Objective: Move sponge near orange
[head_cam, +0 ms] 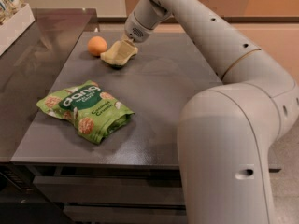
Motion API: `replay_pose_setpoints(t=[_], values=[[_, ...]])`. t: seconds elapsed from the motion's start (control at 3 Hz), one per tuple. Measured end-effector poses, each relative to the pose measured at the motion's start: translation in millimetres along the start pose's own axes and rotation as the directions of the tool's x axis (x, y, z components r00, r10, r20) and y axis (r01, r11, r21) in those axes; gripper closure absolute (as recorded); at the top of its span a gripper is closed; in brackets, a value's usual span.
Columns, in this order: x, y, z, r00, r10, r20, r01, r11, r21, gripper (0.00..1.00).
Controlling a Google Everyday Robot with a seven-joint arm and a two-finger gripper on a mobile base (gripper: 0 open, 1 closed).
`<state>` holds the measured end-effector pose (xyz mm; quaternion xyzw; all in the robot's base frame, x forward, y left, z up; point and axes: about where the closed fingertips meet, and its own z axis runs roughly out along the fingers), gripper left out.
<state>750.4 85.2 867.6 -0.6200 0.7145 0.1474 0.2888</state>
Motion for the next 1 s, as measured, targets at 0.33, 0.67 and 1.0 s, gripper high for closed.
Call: replay_pose_setpoints(t=[0.33, 0.67, 1.0], values=[[0.1, 1.2, 3.8, 1.000, 0.000, -0.002, 0.000, 1.0000, -0.006, 0.13], [0.1, 2.2, 7.6, 1.000, 0.000, -0.004, 0.000, 0.9999, -0.011, 0.00], [0.1, 2.2, 7.7, 1.000, 0.000, -0.004, 0.000, 0.9999, -0.011, 0.00]])
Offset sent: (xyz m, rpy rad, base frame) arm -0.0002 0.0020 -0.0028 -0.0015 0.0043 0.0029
